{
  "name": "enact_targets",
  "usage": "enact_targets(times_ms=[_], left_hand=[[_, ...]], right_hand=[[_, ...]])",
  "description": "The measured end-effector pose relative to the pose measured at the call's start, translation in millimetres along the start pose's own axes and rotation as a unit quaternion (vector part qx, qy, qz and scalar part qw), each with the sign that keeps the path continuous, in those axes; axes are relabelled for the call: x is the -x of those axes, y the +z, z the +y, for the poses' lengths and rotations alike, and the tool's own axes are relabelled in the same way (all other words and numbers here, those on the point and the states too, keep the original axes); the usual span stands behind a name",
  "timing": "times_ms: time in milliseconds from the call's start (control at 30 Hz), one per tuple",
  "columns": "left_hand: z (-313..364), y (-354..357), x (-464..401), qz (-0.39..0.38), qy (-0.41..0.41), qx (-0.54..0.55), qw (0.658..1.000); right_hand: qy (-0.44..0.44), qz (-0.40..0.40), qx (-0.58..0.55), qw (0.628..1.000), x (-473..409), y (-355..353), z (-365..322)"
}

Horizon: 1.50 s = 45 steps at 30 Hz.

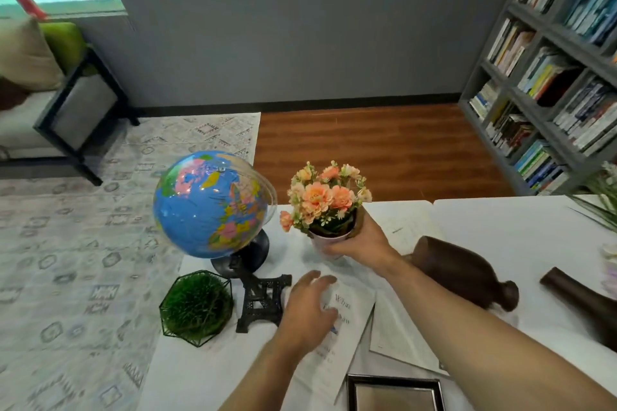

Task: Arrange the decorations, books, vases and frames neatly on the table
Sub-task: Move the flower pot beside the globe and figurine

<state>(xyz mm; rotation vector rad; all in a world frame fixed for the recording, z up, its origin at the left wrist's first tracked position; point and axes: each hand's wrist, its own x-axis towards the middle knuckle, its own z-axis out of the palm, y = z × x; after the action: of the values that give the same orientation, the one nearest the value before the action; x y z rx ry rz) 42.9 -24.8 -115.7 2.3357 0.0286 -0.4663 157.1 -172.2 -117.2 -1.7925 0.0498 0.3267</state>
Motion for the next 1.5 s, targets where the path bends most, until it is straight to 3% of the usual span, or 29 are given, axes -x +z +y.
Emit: enact_targets(times_ms=[100,267,967,1367,1500], left_hand=[[-17,7,5,-0.071,-0.002,-0.063,0.996],[-33,9,8,-0.117,0.006,-0.057,0.991],[-34,9,7,-0.116,0.009,-0.075,0.990],[-33,13,16,-0.109,0.015,-0.136,0.985],[-27,18,24,-0.102,0.010,-0.166,0.981]], right_hand=[[0.008,-0.005,0.008,1.000,-4,15,11],[0.021,0.009,0.006,1.000,-4,32,29],[0.038,0.033,-0.046,0.998,4,45,25],[0.030,0.000,-0.052,0.998,20,37,18],[0.073,0.073,0.045,0.994,52,23,20]])
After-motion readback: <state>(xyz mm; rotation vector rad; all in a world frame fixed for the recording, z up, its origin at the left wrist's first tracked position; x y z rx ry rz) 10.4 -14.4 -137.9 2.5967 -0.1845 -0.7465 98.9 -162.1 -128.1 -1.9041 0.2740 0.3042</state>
